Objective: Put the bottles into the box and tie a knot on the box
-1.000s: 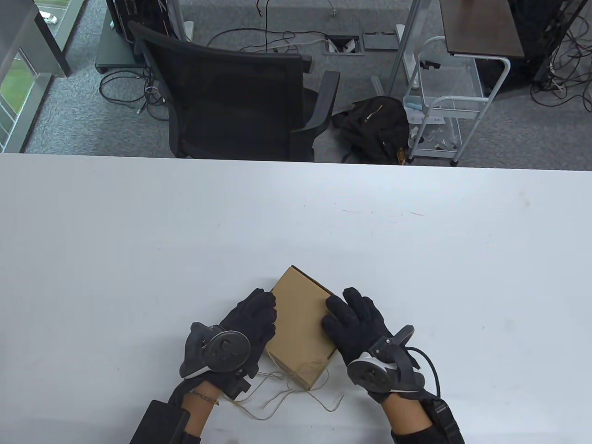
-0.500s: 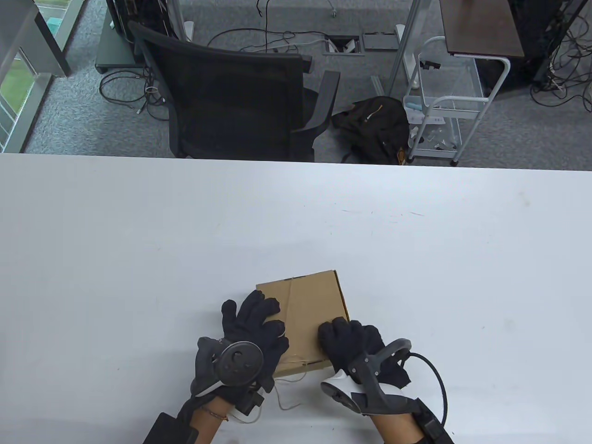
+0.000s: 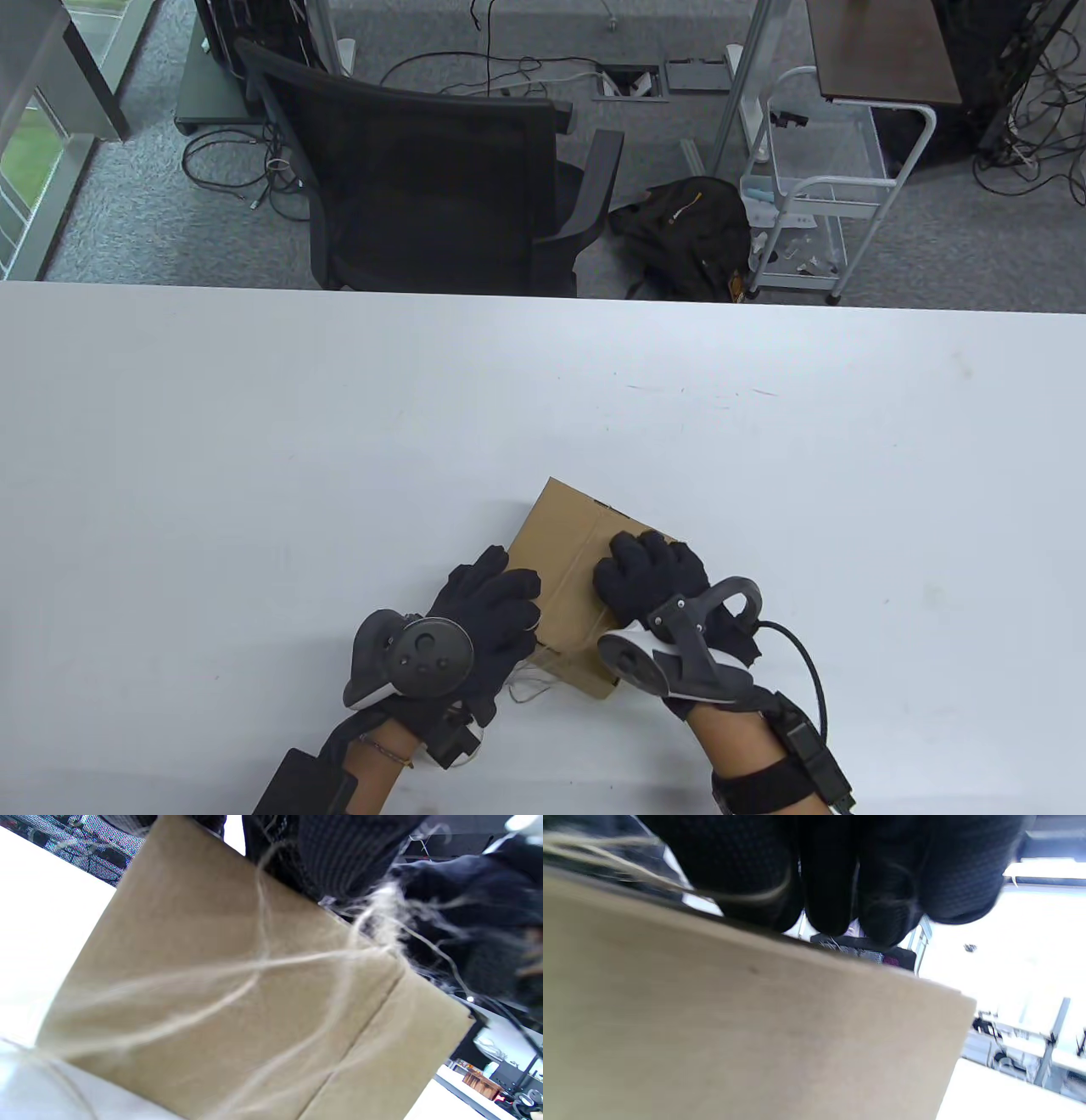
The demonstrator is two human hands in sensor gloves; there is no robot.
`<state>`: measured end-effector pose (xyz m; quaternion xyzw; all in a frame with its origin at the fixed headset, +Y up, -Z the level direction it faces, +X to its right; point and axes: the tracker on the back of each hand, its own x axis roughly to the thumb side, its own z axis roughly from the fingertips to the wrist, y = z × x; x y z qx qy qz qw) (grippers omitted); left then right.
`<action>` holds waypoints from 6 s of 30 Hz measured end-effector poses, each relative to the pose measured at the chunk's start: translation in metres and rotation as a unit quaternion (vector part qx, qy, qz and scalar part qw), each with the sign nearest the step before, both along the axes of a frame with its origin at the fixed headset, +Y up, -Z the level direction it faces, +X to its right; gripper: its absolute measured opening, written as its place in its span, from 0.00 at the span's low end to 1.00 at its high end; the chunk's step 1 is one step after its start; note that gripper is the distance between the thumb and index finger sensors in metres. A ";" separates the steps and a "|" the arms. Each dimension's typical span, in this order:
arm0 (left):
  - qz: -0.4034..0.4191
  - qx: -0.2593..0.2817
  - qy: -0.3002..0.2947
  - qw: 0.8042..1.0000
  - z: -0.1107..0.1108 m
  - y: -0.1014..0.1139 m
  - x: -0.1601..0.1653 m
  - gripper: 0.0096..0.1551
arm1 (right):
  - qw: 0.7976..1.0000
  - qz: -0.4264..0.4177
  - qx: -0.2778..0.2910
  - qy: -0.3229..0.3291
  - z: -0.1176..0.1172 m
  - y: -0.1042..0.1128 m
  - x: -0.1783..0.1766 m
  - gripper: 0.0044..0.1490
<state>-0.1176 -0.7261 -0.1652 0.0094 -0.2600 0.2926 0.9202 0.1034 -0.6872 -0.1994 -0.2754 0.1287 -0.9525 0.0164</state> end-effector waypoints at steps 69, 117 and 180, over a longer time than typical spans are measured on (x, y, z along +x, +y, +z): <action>-0.019 0.066 0.109 0.992 0.010 -0.003 -0.027 0.26 | 0.950 -0.312 -0.026 0.022 0.036 -0.003 0.063 0.22; -0.022 0.074 0.104 0.992 0.013 -0.001 -0.028 0.26 | 0.956 -0.273 -0.095 0.060 0.042 -0.016 0.037 0.41; -0.017 0.071 0.123 0.990 0.011 0.001 -0.034 0.34 | 0.945 -0.290 -0.150 0.000 0.018 -0.039 0.040 0.34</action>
